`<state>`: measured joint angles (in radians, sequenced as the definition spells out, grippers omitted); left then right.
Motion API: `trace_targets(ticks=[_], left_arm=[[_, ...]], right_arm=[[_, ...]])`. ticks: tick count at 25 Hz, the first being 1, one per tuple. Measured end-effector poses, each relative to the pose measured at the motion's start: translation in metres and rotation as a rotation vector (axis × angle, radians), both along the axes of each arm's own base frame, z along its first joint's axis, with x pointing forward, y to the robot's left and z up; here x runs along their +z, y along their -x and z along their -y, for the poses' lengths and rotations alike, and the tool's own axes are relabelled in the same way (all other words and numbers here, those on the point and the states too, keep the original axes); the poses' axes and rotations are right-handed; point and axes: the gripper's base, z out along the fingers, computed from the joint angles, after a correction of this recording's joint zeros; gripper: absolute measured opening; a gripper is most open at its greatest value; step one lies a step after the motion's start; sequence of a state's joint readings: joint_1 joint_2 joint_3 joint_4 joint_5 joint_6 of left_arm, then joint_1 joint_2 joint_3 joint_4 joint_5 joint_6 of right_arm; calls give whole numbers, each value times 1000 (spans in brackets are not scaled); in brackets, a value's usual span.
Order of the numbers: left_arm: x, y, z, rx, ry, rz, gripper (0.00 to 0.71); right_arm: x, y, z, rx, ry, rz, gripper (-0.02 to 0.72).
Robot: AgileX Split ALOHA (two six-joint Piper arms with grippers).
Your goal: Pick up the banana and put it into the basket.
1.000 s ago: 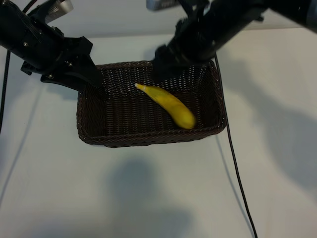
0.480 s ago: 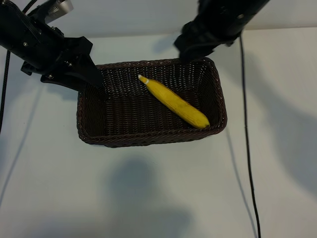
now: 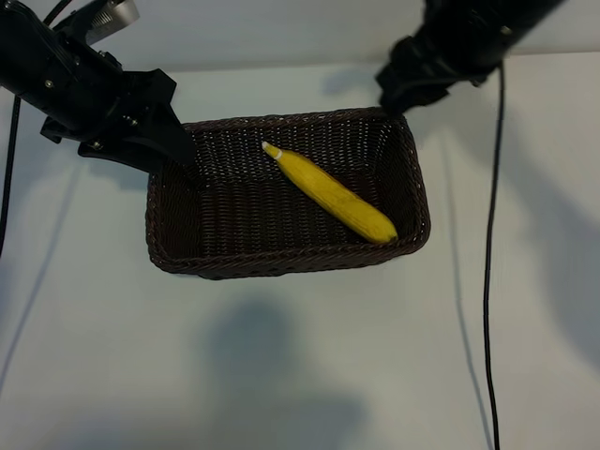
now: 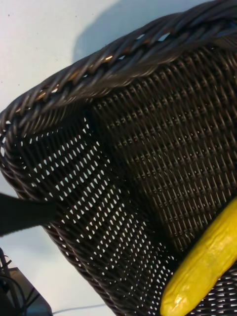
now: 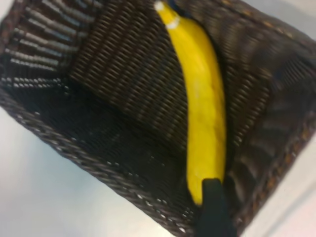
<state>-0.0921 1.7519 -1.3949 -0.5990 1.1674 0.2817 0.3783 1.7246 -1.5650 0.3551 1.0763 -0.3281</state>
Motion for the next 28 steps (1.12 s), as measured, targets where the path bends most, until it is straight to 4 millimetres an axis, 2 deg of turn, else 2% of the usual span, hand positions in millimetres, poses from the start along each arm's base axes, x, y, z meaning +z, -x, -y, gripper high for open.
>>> trace_targets(ticks=[5,12,21,28], left_arm=[[0,-1,0,6,-1,9,519],[0,-1,0,4,0,7,519],[0,-1,0,3,0,5,519],[0,-1,0,3,0,5,519]], right_arm=[[-18,9,27,-56,-78,-15,501],[-8,18,28,-50,-119,0,501],[-9,24,28,-21,-112,-54,501],[-30,27,27,-29,-138,-54,501]])
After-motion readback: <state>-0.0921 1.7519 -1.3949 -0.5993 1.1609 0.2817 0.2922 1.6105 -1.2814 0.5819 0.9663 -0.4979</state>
